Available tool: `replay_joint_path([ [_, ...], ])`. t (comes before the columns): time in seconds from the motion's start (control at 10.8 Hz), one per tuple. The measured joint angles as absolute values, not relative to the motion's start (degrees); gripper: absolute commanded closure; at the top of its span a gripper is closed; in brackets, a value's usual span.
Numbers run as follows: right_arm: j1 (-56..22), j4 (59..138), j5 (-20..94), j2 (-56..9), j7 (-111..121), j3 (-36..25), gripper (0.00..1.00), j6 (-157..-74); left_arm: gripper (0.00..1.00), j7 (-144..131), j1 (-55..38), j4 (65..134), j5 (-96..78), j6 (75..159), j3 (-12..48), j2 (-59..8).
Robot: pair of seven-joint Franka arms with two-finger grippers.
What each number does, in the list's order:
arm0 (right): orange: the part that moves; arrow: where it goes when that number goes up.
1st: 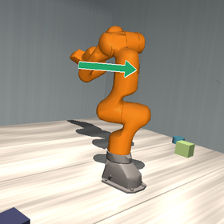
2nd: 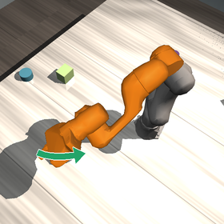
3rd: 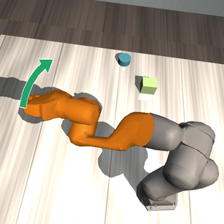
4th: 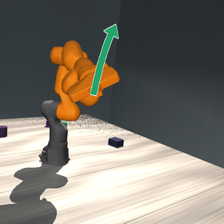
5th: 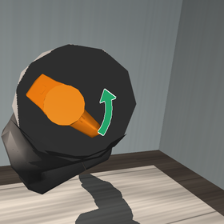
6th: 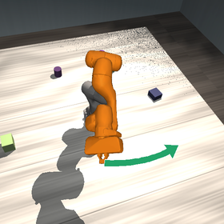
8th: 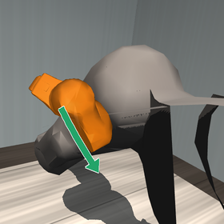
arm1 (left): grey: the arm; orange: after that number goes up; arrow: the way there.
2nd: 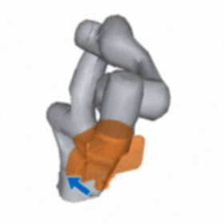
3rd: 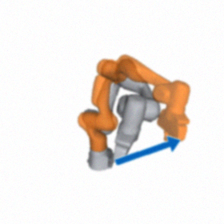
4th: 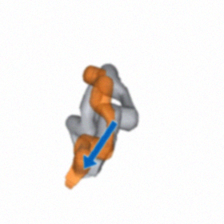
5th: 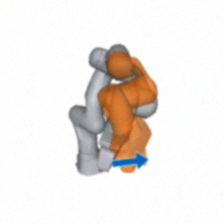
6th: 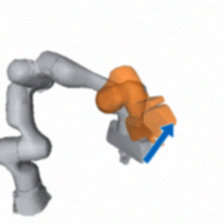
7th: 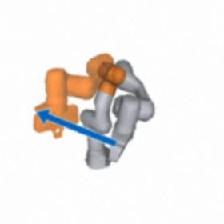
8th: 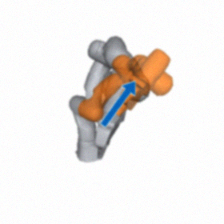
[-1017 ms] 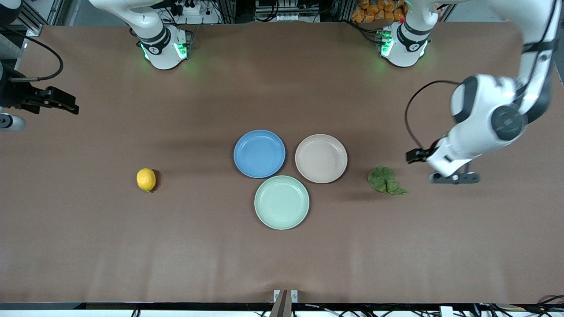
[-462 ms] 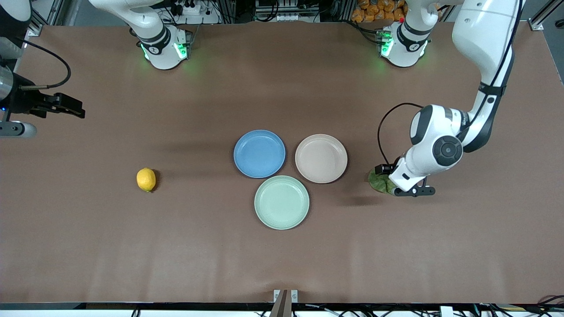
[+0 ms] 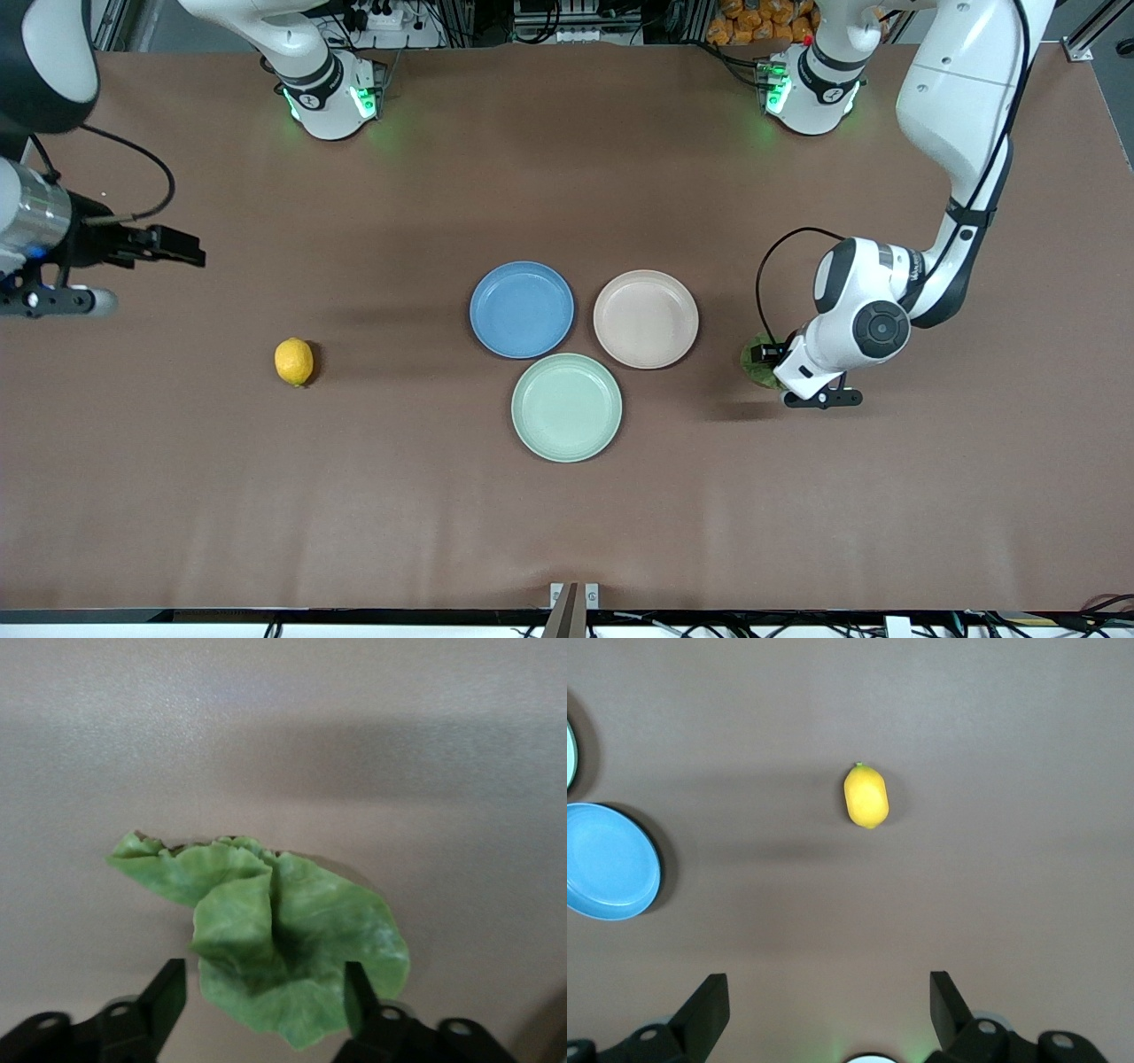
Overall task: Place lemon and lettuce in plates
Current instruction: 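Grasp the lettuce with the left gripper while the right gripper reaches the lemon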
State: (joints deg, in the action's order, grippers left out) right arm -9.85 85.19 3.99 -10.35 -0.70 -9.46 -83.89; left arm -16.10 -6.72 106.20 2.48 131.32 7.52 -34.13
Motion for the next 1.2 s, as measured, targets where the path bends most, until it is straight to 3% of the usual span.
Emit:
replay_joint_path([
  [0.18, -9.9, 85.3, 4.2, -12.7, -0.7, -9.4, 0.00, -85.1, 0.92, -16.1, -6.7, 106.0, 3.9, 131.7, 7.4, -34.9],
  [0.28, -9.9, 86.0, 4.2, -13.7, -0.7, -9.4, 0.00, -87.1, 1.00, -16.1, -6.7, 105.9, 4.1, 131.7, 7.4, -34.9],
  [0.83, -9.9, 104.9, 4.3, -14.6, 2.1, -9.4, 0.00, -110.5, 1.00, -18.8, -6.8, 104.2, 4.5, 131.5, 7.5, -33.7],
  [1.2, -9.9, 117.1, 4.3, -14.6, 2.4, -8.5, 0.00, -127.7, 1.00, -24.2, -9.4, 99.0, 4.5, 120.4, 8.4, -29.7],
])
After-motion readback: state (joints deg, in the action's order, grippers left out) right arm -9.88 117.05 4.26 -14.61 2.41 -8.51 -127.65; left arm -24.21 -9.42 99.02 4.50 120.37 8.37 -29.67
